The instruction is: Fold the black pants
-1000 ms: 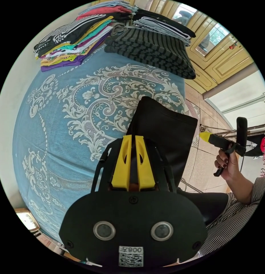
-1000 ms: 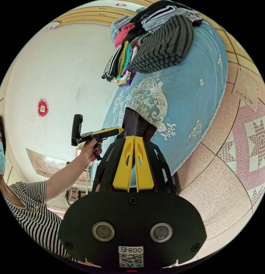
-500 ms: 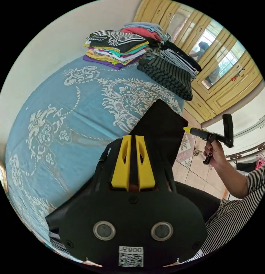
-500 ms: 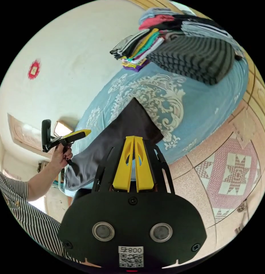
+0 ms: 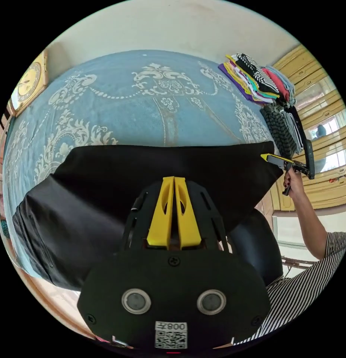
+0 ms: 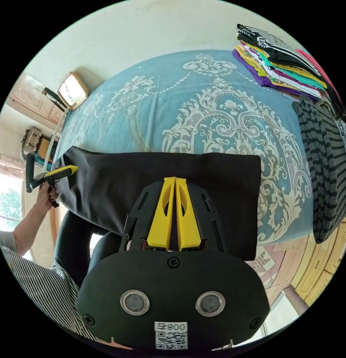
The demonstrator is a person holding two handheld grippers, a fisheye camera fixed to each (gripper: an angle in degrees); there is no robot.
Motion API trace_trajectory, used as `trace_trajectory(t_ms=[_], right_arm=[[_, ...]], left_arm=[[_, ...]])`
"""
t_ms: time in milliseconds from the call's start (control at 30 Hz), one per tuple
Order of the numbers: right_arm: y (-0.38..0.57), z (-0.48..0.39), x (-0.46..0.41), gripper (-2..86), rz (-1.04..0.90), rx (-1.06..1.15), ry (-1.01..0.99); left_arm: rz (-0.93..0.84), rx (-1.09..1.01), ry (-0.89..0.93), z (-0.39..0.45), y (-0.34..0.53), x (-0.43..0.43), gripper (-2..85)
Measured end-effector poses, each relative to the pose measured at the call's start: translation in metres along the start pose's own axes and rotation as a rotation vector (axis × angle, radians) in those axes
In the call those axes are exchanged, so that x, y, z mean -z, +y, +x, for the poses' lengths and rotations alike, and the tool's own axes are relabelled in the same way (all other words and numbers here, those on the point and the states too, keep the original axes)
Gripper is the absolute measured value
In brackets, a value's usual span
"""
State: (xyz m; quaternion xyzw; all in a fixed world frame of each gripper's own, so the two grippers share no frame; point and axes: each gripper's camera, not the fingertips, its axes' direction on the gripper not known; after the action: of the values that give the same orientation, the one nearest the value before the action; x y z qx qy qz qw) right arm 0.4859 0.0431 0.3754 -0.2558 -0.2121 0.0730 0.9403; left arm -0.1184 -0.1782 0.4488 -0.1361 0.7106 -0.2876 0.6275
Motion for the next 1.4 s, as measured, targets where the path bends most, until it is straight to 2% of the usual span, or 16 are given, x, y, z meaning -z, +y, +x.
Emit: trace_trajectory(t_ms=[133,267,400,500,600,733,800,933,1067,1200,1267,1367,1400], right_arm=[[-0.039,-0.075,-0.003,3.1,0.045,0.175,-0.203],[-0.098,-0.170,-0.044,5.8,-0.040,0.371,-0.400],[-0.147,-0.237,-0.085,6.5,-0.129,0.454,-0.492],[-0.180,-0.280,-0.115,7.3,-0.218,0.497,-0.535],[-0.200,-0.308,-0.137,7.6,-0.258,0.509,-0.549],[-0.214,-0.332,-0.158,7.8,-0.289,0.484,-0.543],[-0.215,-0.341,-0.167,7.1,-0.319,0.481,-0.537],[-0.210,-0.360,-0.175,2.2,-0.360,0.511,-0.529],[-0.197,-0.363,-0.142,0.8,-0.170,0.494,-0.505],[-0.178,-0.369,-0.142,0.4,-0.119,0.466,-0.500],[-0.163,-0.380,-0.134,0.3,-0.046,0.492,-0.468],[-0.147,-0.393,-0.124,0.3,0.038,0.544,-0.442],[-0.143,-0.397,-0.123,0.3,0.049,0.557,-0.435]], left_arm=[[0.074,0.116,-0.086,-0.030,0.004,0.090,4.9],[0.076,0.276,-0.164,-0.070,0.011,0.158,7.4],[0.116,0.485,-0.265,-0.113,0.029,0.237,9.4],[0.175,0.615,-0.249,-0.141,0.039,0.289,10.3],[0.224,0.699,-0.150,-0.162,0.040,0.326,10.9],[0.157,0.652,-0.040,-0.160,0.024,0.352,8.3],[0.157,0.645,-0.051,-0.148,0.022,0.370,5.7],[0.277,0.613,-0.060,-0.116,0.036,0.436,2.2],[0.348,0.634,-0.069,-0.094,0.059,0.477,1.7],[0.337,0.702,-0.031,-0.079,0.071,0.482,2.5],[0.387,0.747,-0.101,-0.066,0.074,0.499,3.5],[0.492,0.632,-0.118,-0.030,0.067,0.532,6.1],[0.497,0.533,-0.096,-0.010,0.052,0.538,7.1]])
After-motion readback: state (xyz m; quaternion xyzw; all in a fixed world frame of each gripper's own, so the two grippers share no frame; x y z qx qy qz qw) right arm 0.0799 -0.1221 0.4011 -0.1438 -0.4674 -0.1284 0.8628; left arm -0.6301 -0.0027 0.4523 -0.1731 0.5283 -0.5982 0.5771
